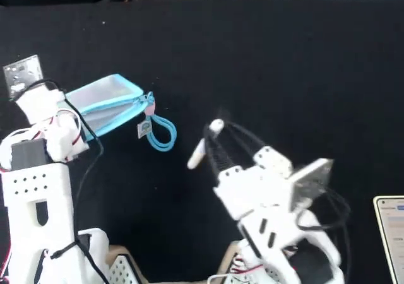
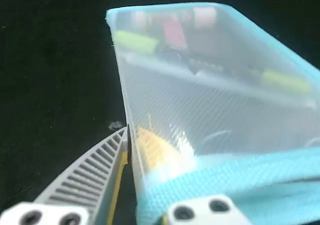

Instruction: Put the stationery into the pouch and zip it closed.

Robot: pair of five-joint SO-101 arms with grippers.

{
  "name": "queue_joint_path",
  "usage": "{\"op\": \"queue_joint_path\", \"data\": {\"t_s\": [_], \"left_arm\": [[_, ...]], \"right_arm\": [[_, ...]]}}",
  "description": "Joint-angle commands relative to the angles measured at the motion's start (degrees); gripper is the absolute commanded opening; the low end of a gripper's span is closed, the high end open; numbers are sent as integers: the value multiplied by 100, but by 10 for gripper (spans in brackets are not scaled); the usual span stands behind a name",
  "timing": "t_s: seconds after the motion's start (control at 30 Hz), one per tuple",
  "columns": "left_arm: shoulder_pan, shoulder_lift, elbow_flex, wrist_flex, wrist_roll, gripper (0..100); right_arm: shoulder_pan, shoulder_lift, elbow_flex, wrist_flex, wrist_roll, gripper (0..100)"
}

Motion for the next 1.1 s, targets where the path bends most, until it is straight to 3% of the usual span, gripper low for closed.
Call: {"op": "queue_joint_path", "data": {"t_s": [0.0,0.1,0.27,0.67,0.93,1.07], "left_arm": [[435,26,198,53,-53,30],[760,26,286,53,-343,30],[1218,26,418,44,-703,30],[1262,26,497,44,-932,30],[1218,26,488,44,-923,30],[1244,26,488,35,-914,30]], "right_arm": [[-677,-822,505,-484,-53,11],[-1090,-769,708,-721,-44,11],[-1116,-769,884,-914,-35,11],[-1134,-989,66,-1081,-26,11],[-1116,-998,1191,-4659,-26,11],[-1116,-1033,1938,-5547,-26,11]]}}
